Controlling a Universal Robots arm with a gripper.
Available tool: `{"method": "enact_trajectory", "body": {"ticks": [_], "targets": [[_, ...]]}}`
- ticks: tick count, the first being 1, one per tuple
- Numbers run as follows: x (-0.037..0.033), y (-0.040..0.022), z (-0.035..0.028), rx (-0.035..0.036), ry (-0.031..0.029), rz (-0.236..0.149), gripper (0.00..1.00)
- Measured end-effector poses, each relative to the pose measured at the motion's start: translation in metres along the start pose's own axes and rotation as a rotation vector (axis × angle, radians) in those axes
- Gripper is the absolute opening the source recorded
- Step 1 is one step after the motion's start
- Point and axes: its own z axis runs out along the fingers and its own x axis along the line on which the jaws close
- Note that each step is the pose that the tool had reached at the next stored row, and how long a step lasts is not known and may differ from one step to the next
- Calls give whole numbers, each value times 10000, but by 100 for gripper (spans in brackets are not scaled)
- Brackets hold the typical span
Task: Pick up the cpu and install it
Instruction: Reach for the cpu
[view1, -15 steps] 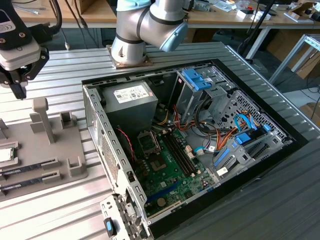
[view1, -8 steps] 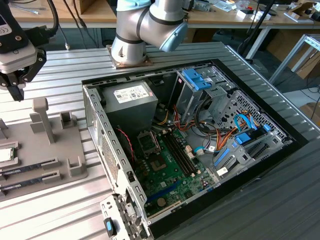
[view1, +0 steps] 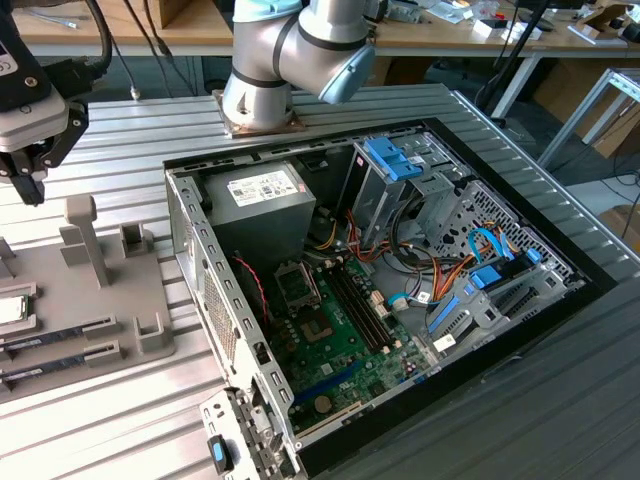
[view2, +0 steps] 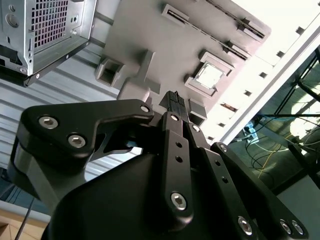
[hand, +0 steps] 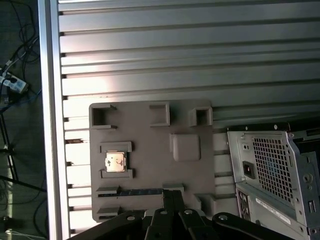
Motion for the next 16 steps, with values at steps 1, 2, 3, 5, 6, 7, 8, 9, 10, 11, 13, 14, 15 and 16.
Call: {"method": "enact_trajectory", "body": {"ticks": [1,2,3,5,6,7,8,9,10,11,13,14,15,16], "targets": [[7,-1,6,0,-1,0,11],[12,-1,10,0,0,0,11],[19,-2,16,0,0,0,11],[32,-4,26,0,0,0,11],[35,-4,29,0,0,0,11],[40,-4,32,0,0,0,11],[45,-5,35,0,0,0,11],[52,-6,40,0,0,0,11],[59,-6,44,0,0,0,11],[64,-7,46,0,1,0,11],[72,-8,51,0,0,0,11],[76,-8,54,-1,-1,0,11],[85,-9,58,0,0,0,11],[93,-10,62,0,0,0,11]]}}
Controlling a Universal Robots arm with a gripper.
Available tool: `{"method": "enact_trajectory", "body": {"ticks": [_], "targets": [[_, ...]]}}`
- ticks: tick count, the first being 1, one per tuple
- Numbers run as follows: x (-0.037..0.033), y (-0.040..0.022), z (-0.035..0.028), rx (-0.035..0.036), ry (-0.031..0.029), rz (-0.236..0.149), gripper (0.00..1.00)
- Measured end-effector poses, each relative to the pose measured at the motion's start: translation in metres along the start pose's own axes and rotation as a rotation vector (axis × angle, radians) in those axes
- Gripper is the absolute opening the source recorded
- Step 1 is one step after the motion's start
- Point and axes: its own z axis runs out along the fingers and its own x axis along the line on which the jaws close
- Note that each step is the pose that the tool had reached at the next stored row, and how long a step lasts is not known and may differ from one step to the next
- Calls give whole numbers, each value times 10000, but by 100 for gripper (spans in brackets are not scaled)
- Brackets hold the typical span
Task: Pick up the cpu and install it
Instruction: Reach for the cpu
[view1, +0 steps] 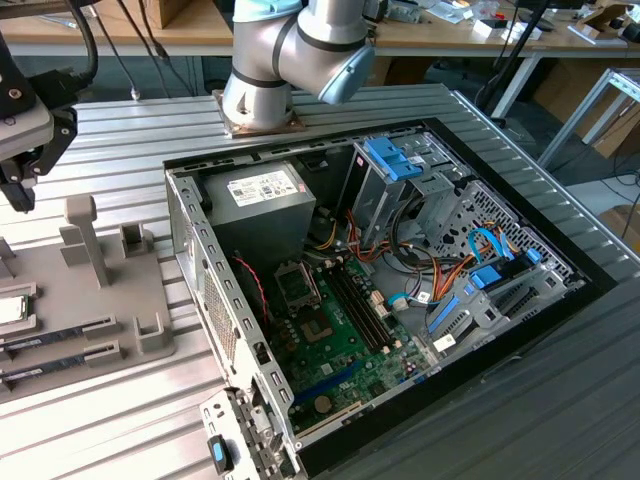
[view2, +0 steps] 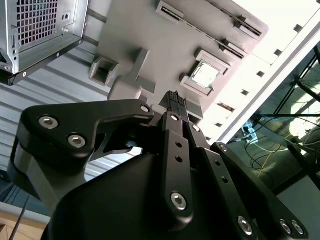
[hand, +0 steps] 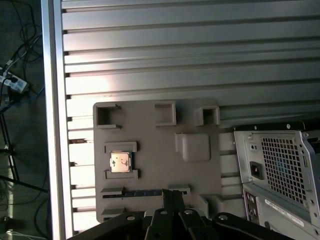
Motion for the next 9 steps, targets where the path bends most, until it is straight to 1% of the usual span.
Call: {"method": "enact_trajectory", "body": {"ticks": [9], "targets": [[52,-5,28,0,0,0,11]]}}
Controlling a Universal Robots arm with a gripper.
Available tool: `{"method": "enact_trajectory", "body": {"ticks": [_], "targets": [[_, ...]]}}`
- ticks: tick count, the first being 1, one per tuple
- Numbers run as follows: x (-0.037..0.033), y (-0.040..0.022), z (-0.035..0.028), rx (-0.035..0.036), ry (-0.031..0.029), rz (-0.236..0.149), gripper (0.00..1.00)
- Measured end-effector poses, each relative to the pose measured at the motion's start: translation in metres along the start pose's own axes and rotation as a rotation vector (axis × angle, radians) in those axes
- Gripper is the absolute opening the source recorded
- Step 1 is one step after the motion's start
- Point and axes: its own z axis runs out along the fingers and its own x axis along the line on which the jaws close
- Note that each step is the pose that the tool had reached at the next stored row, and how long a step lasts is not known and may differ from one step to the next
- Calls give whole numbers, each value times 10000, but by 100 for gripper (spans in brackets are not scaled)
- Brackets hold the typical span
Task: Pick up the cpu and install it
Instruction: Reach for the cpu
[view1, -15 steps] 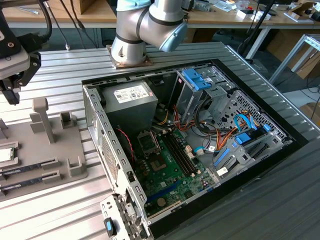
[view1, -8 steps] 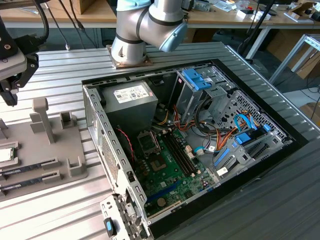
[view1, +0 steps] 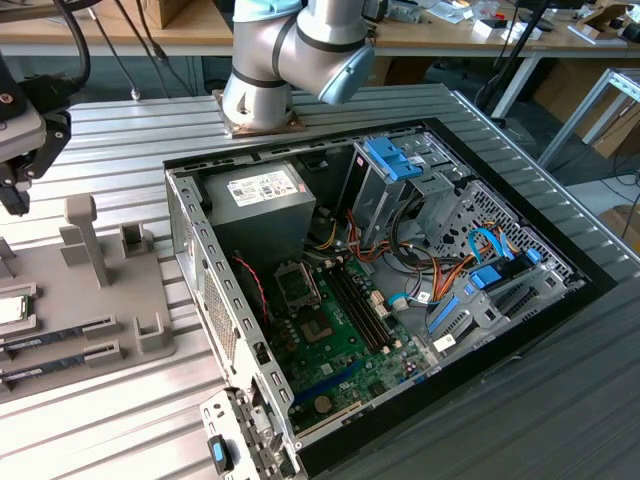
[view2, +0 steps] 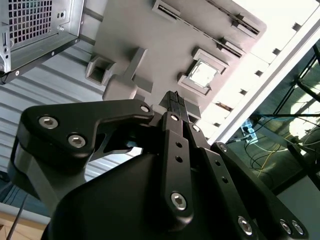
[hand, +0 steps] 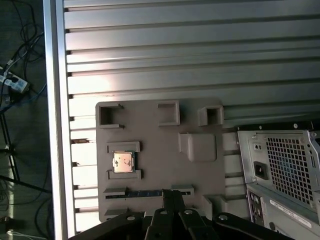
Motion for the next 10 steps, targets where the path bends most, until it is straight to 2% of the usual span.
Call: {"method": "enact_trajectory", "body": {"ticks": [5,7,8,10], "targets": [[34,-3,21,-1,0,0,11],[52,-7,68,0,1,0,11],[69,-10,111,0,0,0,11],[83,-11,127,-1,-1,0,11]]}}
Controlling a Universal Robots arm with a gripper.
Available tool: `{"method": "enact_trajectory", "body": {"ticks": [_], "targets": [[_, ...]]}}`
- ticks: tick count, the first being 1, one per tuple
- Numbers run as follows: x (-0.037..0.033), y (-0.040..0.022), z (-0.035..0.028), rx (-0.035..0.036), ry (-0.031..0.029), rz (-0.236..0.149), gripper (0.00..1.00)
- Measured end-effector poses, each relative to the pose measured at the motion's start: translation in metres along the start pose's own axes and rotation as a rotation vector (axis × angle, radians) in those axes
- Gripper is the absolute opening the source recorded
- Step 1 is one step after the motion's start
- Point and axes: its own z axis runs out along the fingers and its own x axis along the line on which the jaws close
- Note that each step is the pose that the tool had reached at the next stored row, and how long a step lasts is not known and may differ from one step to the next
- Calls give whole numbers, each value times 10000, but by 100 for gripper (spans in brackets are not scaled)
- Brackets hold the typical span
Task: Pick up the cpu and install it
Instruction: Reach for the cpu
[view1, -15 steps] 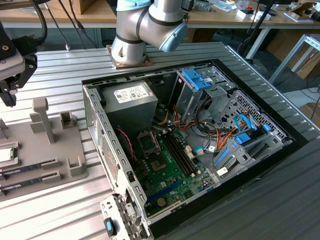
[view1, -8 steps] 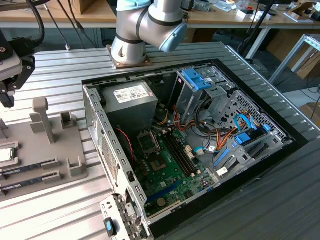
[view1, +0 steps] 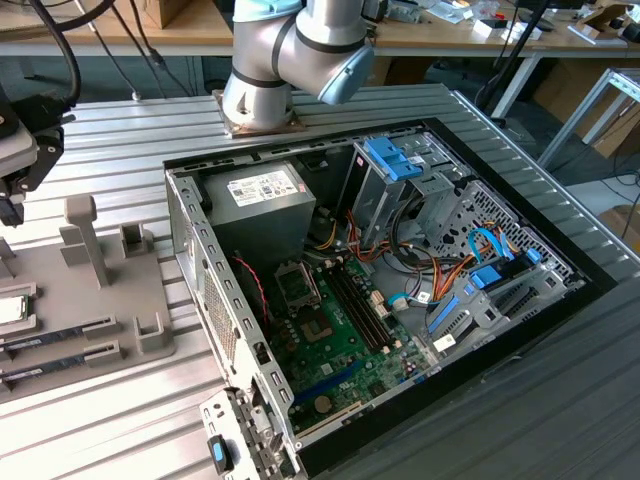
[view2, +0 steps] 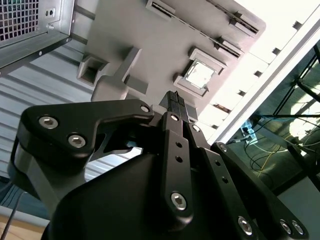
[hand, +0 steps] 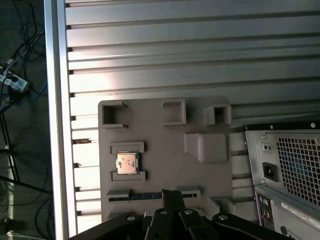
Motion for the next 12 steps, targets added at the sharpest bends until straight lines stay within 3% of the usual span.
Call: {"method": "enact_trajectory", "body": {"ticks": [12], "targets": [[87,-10,67,2,3,0,11]]}}
